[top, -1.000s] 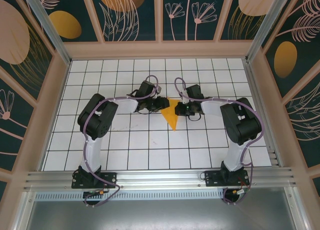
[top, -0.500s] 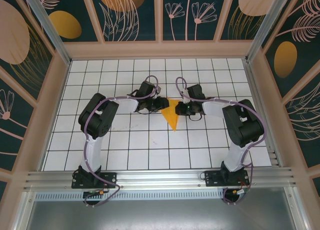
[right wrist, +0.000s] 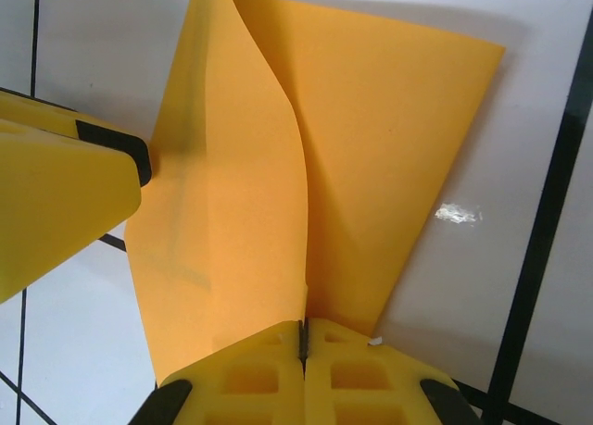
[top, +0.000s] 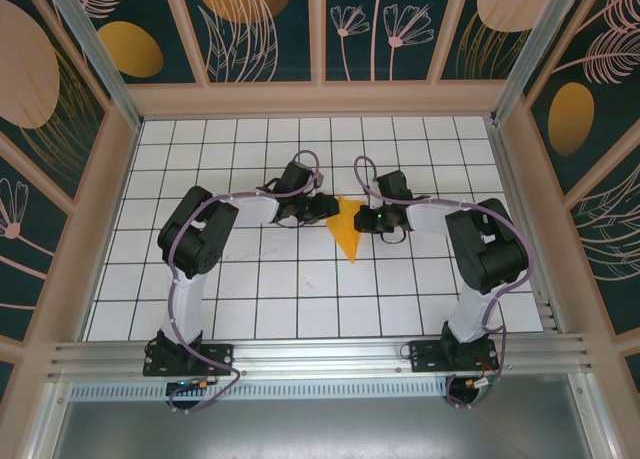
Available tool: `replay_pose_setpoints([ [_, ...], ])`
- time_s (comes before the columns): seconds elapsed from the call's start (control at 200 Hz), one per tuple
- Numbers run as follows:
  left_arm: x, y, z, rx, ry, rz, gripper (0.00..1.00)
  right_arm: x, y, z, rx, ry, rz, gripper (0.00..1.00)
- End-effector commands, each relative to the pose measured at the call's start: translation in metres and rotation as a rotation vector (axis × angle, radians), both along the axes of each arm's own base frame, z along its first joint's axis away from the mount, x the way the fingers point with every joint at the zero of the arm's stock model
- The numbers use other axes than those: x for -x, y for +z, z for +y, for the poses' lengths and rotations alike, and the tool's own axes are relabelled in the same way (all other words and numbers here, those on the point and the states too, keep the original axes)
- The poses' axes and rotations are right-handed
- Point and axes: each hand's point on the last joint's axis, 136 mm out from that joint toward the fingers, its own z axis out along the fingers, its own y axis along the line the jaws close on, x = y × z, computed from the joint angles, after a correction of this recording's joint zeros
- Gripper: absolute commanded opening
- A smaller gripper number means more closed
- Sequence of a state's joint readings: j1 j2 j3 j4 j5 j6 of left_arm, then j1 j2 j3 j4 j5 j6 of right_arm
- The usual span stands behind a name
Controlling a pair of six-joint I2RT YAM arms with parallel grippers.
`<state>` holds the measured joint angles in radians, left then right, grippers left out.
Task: Fold a paper plane with a square sheet of paper (fold left side to right side)
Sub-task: Fourth fold the wing at the center of the table.
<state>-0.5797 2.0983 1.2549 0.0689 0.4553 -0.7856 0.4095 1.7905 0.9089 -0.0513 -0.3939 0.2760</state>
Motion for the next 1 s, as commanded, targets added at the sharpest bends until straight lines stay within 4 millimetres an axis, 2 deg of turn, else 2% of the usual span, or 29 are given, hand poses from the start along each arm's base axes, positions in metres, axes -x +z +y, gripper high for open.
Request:
replay_pose_setpoints([
  [0.0, 0.015, -0.060, 0.031, -0.202, 0.024, 0.089, 0.39, 0.001, 0.010, 0.001, -0.037, -0.009, -0.009, 0.00],
  [0.31, 0.018, -0.057, 0.022, -0.283, -0.019, 0.064, 0.39, 0.000, 0.009, 0.003, -0.042, -0.010, -0.005, 0.00],
  [0.711, 0.023, -0.074, 0.036, -0.399, -0.025, 0.083, 0.40, -0.004, 0.018, 0.001, -0.050, -0.024, -0.021, 0.00],
  [0.996, 0.023, -0.076, 0.036, -0.408, -0.027, 0.083, 0.40, -0.002, 0.020, -0.006, -0.061, -0.040, -0.021, 0.00],
])
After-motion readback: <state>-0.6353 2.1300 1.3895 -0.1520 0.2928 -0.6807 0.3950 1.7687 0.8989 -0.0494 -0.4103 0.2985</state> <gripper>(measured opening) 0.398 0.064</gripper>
